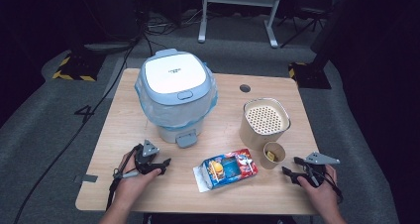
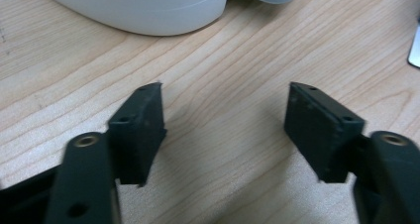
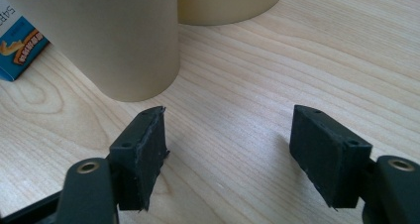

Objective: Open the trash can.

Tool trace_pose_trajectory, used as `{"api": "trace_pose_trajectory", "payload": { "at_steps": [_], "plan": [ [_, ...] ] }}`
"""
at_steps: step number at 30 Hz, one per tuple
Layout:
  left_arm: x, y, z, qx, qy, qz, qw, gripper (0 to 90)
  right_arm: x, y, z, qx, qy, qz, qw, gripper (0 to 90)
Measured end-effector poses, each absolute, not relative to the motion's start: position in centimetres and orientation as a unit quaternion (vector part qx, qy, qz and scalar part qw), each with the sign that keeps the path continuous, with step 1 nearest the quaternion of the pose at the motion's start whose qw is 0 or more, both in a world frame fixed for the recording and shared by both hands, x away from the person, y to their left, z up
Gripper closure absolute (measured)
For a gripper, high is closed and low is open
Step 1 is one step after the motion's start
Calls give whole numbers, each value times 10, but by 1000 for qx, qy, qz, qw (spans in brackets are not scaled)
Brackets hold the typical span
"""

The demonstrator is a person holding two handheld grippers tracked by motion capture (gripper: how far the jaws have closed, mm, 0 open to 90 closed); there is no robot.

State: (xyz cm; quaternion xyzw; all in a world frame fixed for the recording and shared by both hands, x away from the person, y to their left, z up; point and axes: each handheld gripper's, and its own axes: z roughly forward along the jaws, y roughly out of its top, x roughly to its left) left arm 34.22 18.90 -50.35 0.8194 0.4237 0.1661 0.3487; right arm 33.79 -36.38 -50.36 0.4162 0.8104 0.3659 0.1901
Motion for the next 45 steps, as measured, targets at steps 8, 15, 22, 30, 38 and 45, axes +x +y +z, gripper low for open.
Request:
{"api": "trace_pose_trajectory", "payload": {
  "at_steps": [8,15,22,30,38,45],
  "plan": [
    [344,189,-499,824,413,153,357,460,338,-364,-504,416,810,366,190,305],
    [343,187,-483,816,414,146,376,479,338,-364,-504,417,810,366,190,305],
    [337,182,-455,818,384,149,402,531,338,-364,-504,416,810,366,190,308],
    [340,180,-414,811,344,133,453,618,337,-363,-504,413,812,367,191,334],
    [344,178,-381,816,315,131,467,714,337,-363,-504,413,811,367,192,335],
    [350,178,-358,818,284,113,487,859,337,-363,-504,413,811,367,192,335]
  ]
}}
